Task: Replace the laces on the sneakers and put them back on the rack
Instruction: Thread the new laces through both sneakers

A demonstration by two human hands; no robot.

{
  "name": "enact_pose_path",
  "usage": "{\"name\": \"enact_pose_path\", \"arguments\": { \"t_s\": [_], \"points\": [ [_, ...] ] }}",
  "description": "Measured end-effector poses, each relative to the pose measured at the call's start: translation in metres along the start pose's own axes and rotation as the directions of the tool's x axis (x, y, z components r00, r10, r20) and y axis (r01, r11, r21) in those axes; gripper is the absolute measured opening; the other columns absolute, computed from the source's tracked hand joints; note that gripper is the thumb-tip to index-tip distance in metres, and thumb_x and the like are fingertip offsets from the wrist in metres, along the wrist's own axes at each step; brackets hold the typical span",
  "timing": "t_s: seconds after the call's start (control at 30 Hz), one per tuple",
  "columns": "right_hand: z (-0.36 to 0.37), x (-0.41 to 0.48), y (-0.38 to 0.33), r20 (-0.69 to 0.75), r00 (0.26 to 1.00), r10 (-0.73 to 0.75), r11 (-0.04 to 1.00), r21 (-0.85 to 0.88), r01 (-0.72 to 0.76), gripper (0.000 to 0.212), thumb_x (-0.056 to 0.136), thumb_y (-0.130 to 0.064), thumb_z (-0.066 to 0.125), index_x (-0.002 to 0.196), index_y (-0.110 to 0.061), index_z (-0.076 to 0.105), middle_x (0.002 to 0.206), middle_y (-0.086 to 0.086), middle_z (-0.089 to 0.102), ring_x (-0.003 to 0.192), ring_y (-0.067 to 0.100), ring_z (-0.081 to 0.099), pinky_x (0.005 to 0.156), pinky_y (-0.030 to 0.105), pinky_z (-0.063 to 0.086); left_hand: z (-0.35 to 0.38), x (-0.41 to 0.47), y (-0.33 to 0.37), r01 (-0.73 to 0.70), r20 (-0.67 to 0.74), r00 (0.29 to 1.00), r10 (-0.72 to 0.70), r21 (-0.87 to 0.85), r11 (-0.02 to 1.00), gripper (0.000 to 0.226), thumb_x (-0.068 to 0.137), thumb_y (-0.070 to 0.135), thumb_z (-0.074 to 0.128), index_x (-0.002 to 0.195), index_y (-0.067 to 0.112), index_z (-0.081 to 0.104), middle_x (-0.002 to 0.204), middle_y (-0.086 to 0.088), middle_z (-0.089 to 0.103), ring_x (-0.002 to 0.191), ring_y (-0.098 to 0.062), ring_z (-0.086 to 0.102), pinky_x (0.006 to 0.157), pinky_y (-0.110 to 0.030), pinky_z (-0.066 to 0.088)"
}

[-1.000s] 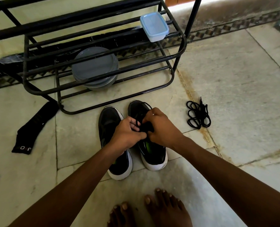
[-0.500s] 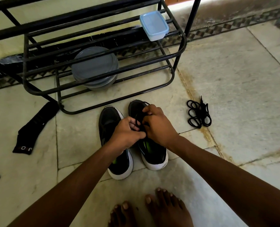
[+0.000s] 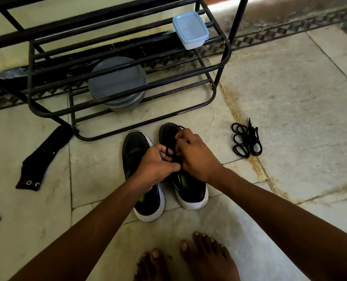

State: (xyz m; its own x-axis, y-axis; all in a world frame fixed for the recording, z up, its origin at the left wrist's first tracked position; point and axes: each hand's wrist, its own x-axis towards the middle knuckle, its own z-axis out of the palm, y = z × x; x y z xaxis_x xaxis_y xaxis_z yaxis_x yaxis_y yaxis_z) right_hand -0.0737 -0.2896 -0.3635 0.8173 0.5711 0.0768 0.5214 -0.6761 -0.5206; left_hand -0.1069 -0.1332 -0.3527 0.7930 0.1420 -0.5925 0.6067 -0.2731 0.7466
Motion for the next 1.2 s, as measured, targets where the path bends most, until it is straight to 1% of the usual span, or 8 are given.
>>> {"name": "enact_pose_path", "arguments": {
  "t_s": [0.17,0.3,0.43,0.6,0.77,0.93,1.1,1.2],
  "points": [
    [-0.016,-0.001,-0.008,-0.167,0.985,0.051,0.968,0.251,-0.008,0.014,0.088,0.002,0.049,0.098,-0.007,0.051,0.111,0.009,0.055,0.088,0.025,0.061,0.073,0.043,0.054,0.001,0.0,0.0,-0.014,-0.004,1.0,0.014,0.04,0.999,0.056,0.041,0.028,0.08,0.094,0.02,0.063,0.087,-0.004,0.065,0.075,-0.019,0.065,0.069,-0.039,0.059],
    [-0.048,0.004,-0.027,-0.126,0.909,0.397,0.555,0.822,-0.129,0.008,0.103,-0.004,0.048,0.097,-0.006,0.052,0.086,0.011,0.069,0.075,0.022,0.07,0.069,0.035,0.057,0.001,-0.001,0.001,-0.013,0.006,1.0,0.013,0.032,0.999,0.054,0.045,0.026,0.081,0.095,0.019,0.062,0.09,-0.007,0.065,0.075,-0.02,0.064,0.067,-0.036,0.057],
    [-0.077,0.018,-0.01,-0.06,0.998,0.02,0.961,0.277,-0.003,0.003,0.093,-0.005,0.056,0.094,-0.008,0.056,0.085,0.006,0.061,0.072,0.022,0.057,0.066,0.042,0.05,0.001,-0.002,0.001,-0.009,-0.012,1.0,0.01,0.031,0.999,0.065,0.034,0.037,0.08,0.095,0.021,0.063,0.091,-0.007,0.066,0.078,-0.02,0.067,0.071,-0.041,0.06],
    [-0.082,0.028,0.001,0.513,0.859,-0.011,0.931,-0.308,0.196,0.019,0.095,-0.022,0.062,0.105,-0.009,0.072,0.095,0.012,0.064,0.093,0.032,0.063,0.071,0.036,0.049,0.0,-0.001,0.0,0.016,-0.017,1.0,-0.016,0.019,1.0,0.057,0.044,0.026,0.081,0.098,0.025,0.064,0.094,-0.004,0.067,0.083,-0.02,0.069,0.076,-0.042,0.062],
    [-0.081,0.018,0.004,-0.12,0.988,-0.092,0.989,0.106,0.105,0.023,0.098,-0.02,0.046,0.087,-0.016,0.066,0.087,0.002,0.061,0.09,0.025,0.054,0.071,0.037,0.043,0.0,-0.001,0.001,0.015,-0.013,1.0,-0.014,0.048,0.999,0.056,0.052,0.022,0.086,0.103,0.023,0.062,0.094,-0.005,0.066,0.083,-0.02,0.068,0.07,-0.037,0.06],
    [-0.091,0.015,-0.007,0.128,0.893,0.431,0.254,0.932,-0.257,0.031,0.111,-0.02,0.039,0.081,-0.013,0.042,0.065,0.005,0.05,0.054,0.022,0.048,0.059,0.039,0.048,-0.003,-0.001,-0.002,0.004,-0.016,1.0,-0.003,0.067,0.998,0.046,0.06,0.016,0.088,0.1,0.02,0.063,0.095,-0.006,0.067,0.088,-0.024,0.071,0.079,-0.05,0.063],
    [-0.1,0.018,0.005,0.012,0.991,0.136,0.934,0.332,-0.132,0.027,0.103,-0.032,0.057,0.082,-0.02,0.046,0.066,-0.009,0.049,0.058,0.014,0.046,0.054,0.031,0.037,-0.004,-0.005,0.003,0.012,-0.01,1.0,-0.012,0.057,0.998,0.051,0.053,0.023,0.088,0.099,0.019,0.064,0.095,-0.006,0.069,0.089,-0.024,0.072,0.08,-0.05,0.064],
    [-0.095,0.02,-0.004,0.293,0.956,0.033,0.991,-0.135,0.007,0.021,0.09,-0.03,0.073,0.099,-0.015,0.061,0.091,0.004,0.064,0.085,0.024,0.062,0.07,0.038,0.054,-0.005,-0.006,0.004,0.007,-0.013,1.0,-0.007,0.042,0.999,0.056,0.047,0.026,0.085,0.098,0.018,0.064,0.094,-0.007,0.069,0.088,-0.026,0.073,0.08,-0.051,0.063]
  ]
}}
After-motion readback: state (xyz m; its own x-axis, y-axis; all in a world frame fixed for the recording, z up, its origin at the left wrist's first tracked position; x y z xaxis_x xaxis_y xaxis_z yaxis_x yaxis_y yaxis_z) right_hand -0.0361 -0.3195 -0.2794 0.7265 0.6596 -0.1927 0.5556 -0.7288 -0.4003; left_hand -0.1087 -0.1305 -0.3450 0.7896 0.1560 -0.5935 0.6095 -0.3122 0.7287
